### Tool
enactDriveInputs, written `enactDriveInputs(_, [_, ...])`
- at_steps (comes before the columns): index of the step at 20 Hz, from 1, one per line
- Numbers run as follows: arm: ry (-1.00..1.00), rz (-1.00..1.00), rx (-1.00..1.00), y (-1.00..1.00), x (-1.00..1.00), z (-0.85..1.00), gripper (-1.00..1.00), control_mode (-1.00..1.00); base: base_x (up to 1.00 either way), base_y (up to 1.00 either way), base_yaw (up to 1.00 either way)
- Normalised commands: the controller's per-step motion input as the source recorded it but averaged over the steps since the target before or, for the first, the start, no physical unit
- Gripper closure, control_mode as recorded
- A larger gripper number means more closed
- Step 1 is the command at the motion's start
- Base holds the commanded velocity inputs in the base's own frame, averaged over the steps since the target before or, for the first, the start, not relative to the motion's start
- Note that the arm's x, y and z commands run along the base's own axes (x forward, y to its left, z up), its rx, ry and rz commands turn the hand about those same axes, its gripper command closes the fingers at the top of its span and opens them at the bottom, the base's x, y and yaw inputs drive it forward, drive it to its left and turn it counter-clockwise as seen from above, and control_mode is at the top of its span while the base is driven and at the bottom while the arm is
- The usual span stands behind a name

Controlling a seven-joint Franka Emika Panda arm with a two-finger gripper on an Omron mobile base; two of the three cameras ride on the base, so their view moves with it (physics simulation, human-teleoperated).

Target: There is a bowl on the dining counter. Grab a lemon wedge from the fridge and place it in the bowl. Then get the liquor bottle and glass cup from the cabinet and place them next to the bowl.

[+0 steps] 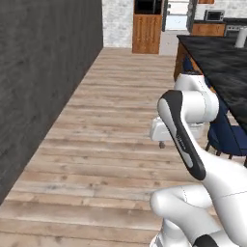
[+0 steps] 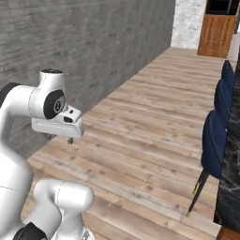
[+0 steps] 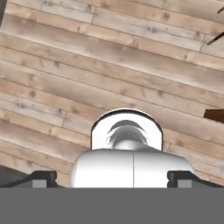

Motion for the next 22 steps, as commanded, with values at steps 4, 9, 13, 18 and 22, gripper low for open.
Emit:
enactDriveInputs(4, [0.00,0.00,0.00,0.00,0.00,0.00,-1.00,1.00,1.00,0.39,-0.51])
enactDriveInputs(9, [0.00,0.00,0.00,0.00,0.00,0.00,-1.00,1.00,1.00,0.34,-0.41])
enactDriveInputs(13, [0.00,0.00,0.00,0.00,0.00,0.00,-1.00,1.00,1.00,0.31,-0.35])
enactDriveInputs(18, [0.00,0.00,0.00,0.00,0.00,0.00,-1.00,1.00,1.00,0.35,-0.27])
enactDriveInputs(22, [0.00,0.00,0.00,0.00,0.00,0.00,-1.00,1.00,1.00,0.40,-0.08])
